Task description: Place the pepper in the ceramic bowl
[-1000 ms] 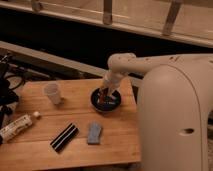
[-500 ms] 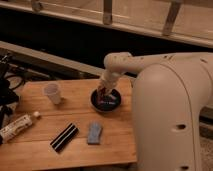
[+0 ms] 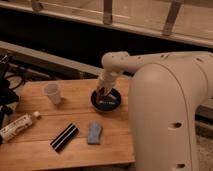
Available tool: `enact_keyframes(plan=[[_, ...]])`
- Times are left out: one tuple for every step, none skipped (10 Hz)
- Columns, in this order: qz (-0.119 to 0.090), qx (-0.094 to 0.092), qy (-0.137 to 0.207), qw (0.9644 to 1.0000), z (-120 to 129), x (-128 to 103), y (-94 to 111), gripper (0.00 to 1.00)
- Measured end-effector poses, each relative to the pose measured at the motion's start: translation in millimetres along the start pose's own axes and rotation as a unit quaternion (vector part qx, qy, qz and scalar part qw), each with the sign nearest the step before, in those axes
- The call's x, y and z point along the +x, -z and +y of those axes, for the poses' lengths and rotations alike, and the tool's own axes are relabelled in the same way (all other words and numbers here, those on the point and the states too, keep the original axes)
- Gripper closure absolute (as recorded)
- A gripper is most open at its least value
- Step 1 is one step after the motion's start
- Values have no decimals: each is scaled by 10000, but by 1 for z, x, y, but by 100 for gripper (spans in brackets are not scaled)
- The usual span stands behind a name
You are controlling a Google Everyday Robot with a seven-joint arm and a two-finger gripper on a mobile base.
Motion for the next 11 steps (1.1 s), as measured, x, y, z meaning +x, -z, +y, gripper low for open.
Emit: enact_keyframes(plan=[[17, 15, 8, 10000, -1, 1, 0, 26], [23, 12, 24, 10000, 1, 1, 0, 26], [33, 11, 46, 10000, 5, 1, -2, 26], [49, 18, 70, 10000, 8, 3, -3, 26], [61, 35, 64, 10000, 6, 3, -3, 26], [65, 46, 56, 10000, 5, 3, -2, 26], [68, 51, 75, 9999, 6, 4, -3, 26], [69, 53, 108, 9999, 9, 6, -3, 25], [70, 49, 130, 9999, 11, 7, -3, 20], [68, 52, 133, 9999, 11, 7, -3, 12], [61, 54, 135, 9999, 10, 8, -3, 2]])
